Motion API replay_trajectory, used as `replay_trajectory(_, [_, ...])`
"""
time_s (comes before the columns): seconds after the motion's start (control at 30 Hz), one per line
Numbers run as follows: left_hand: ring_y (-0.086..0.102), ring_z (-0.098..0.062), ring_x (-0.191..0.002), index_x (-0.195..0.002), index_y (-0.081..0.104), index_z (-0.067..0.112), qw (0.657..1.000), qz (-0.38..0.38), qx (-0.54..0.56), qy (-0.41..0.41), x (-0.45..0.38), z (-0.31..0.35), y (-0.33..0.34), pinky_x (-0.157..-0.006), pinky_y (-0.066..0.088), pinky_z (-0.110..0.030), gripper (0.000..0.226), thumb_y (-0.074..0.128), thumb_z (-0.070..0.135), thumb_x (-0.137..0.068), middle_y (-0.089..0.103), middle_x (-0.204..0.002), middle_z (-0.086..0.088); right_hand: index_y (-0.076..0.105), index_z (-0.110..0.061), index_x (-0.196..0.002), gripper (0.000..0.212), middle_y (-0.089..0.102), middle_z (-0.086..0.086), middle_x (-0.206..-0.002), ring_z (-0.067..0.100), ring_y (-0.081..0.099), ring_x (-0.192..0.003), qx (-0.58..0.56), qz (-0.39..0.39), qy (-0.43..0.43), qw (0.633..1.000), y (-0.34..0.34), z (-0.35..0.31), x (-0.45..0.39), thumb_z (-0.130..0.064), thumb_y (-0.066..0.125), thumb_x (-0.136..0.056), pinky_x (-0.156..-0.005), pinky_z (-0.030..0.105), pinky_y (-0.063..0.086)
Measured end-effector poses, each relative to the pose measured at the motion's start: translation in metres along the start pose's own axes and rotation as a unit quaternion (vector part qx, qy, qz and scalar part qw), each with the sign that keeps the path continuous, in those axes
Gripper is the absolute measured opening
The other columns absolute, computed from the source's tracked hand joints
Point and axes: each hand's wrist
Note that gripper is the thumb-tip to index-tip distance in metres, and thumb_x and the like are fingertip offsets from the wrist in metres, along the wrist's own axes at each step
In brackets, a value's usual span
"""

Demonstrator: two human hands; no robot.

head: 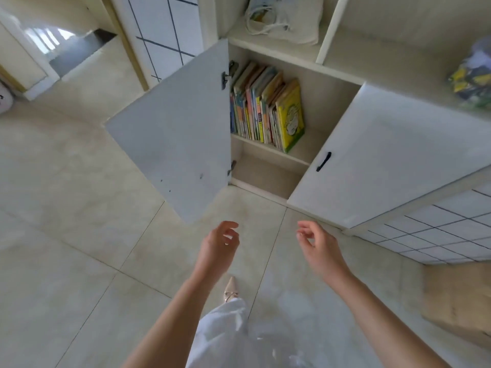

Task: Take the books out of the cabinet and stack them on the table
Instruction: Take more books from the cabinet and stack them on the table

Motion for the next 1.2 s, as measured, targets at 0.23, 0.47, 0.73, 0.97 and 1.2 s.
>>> replay_trajectory(0.23, [0.06, -0.004, -0.07, -0.104, 0.065, 0.027, 0.997, -0.06, -0.043, 0.026, -0.114, 0.044, 0.005, -0.061, 0.045, -0.017, 0.027, 0.057, 0.008, -0.085, 0.066, -0.088, 0.009, 0.062, -0.013, -0.113, 0.023, 0.066, -0.003, -0.093, 0.018, 0.063, -0.095, -0.027, 0.024, 0.059, 0.998, -0.024, -0.026, -0.088, -0.019, 0.059, -0.091, -0.089, 0.028, 0.046])
replay_trajectory(0.47, [0.062, -0.012, -0.086, -0.112, 0.061, 0.029, 0.994, -0.096, -0.05, 0.021, -0.203, 0.07, 0.039, -0.074, 0.049, -0.025, 0.033, 0.059, 0.012, -0.084, 0.064, -0.099, 0.01, 0.061, -0.016, -0.115, 0.023, 0.066, -0.003, -0.095, 0.016, 0.064, -0.092, -0.042, -0.009, 0.088, 0.995, -0.046, -0.028, -0.188, -0.021, 0.058, -0.092, -0.067, 0.016, 0.044])
replay_trajectory(0.73, [0.059, -0.01, -0.098, -0.12, 0.059, 0.025, 0.996, -0.084, -0.02, 0.016, -0.302, 0.085, 0.085, -0.079, 0.042, -0.019, 0.036, 0.061, 0.011, -0.087, 0.063, -0.111, 0.008, 0.06, -0.017, -0.117, 0.025, 0.065, 0.001, -0.112, 0.018, 0.06, -0.108, -0.071, -0.076, 0.091, 0.99, -0.05, -0.028, -0.31, -0.024, 0.052, -0.094, -0.097, 0.041, 0.049])
replay_trajectory(0.97, [0.057, -0.015, -0.115, -0.128, 0.054, 0.021, 0.996, -0.078, 0.007, 0.032, -0.38, 0.074, 0.12, -0.091, 0.043, -0.022, 0.042, 0.062, 0.012, -0.088, 0.06, -0.128, 0.004, 0.058, -0.021, -0.094, 0.007, 0.065, 0.009, -0.112, 0.029, 0.064, -0.102, -0.125, -0.104, 0.147, 0.976, -0.026, -0.034, -0.4, -0.021, 0.051, -0.097, -0.094, 0.046, 0.052])
replay_trajectory(1.2, [0.054, -0.016, -0.123, -0.138, 0.047, 0.018, 0.994, -0.021, 0.059, 0.084, -0.446, 0.083, 0.139, -0.103, 0.048, -0.036, 0.052, 0.063, 0.01, -0.089, 0.055, -0.138, 0.002, 0.047, -0.014, -0.131, 0.059, 0.058, 0.012, -0.115, 0.031, 0.063, -0.099, -0.213, -0.057, 0.249, 0.943, -0.006, -0.057, -0.485, -0.048, 0.062, -0.085, -0.088, 0.044, 0.055])
Point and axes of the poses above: each hand's wrist, its own x-axis away from the middle knuckle, its own y-axis out of the palm, z = x × y
